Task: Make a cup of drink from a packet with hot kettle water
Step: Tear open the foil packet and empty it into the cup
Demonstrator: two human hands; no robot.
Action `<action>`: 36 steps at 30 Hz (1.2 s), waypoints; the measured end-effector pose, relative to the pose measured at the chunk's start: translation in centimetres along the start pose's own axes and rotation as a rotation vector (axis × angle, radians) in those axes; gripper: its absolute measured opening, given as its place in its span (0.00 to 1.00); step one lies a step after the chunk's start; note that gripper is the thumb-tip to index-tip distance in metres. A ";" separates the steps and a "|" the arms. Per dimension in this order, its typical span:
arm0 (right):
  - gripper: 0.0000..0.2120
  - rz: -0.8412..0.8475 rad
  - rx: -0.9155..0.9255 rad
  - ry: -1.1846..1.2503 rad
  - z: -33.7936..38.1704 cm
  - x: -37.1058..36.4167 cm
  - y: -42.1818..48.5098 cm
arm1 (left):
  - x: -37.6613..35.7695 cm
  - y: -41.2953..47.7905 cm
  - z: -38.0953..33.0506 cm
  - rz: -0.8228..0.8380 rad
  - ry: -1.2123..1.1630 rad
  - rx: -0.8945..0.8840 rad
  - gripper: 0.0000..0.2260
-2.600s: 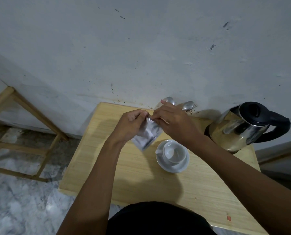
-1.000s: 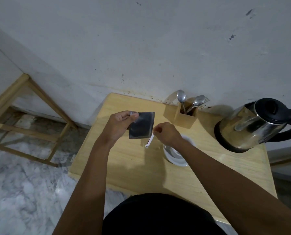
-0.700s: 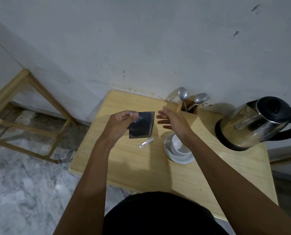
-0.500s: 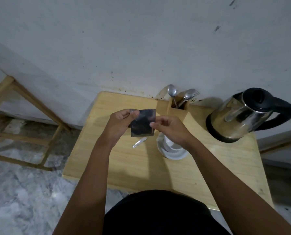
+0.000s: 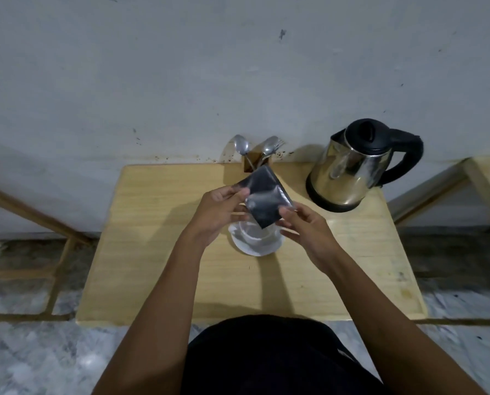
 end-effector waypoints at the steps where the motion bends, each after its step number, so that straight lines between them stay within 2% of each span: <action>1: 0.13 -0.001 -0.029 0.017 -0.8 0.3 -0.4 | -0.4 0.1 0.5 -0.003 -0.031 0.014 0.11; 5: 0.08 -0.091 -0.027 0.081 -1.8 1.1 -1.4 | -1.4 0.1 2.4 -0.013 -0.076 0.047 0.11; 8: 0.05 -0.161 0.032 0.012 -1.7 2.4 -1.3 | -1.1 -0.1 3.4 -0.035 -0.013 0.041 0.09; 13: 0.05 -0.269 0.131 -0.232 -1.0 5.5 -0.7 | 2.9 -0.1 3.3 -0.310 0.307 -0.136 0.10; 15: 0.04 -0.277 0.165 -0.346 -0.8 6.0 -0.5 | 4.6 0.0 4.8 -0.372 0.417 -0.118 0.14; 18: 0.05 -0.280 0.204 -0.524 -0.4 5.4 -0.3 | 5.9 0.4 7.9 -0.319 0.555 -0.056 0.16; 26: 0.09 -0.304 0.352 -1.017 2.5 2.1 0.1 | 5.9 0.9 7.8 -0.263 0.636 -0.151 0.11; 36: 0.07 -0.278 0.645 -1.239 5.8 -0.4 1.2 | 6.1 1.5 7.8 -0.213 0.672 -0.146 0.10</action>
Point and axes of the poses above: each hand's wrist, its own y-axis towards the middle knuckle, its own x-axis out of the back of the hand, z = x × y, the point moved 9 cm from there along y, towards the middle knuckle, and after that the axes turned 11 degrees about -y, right-handed, at the moved point
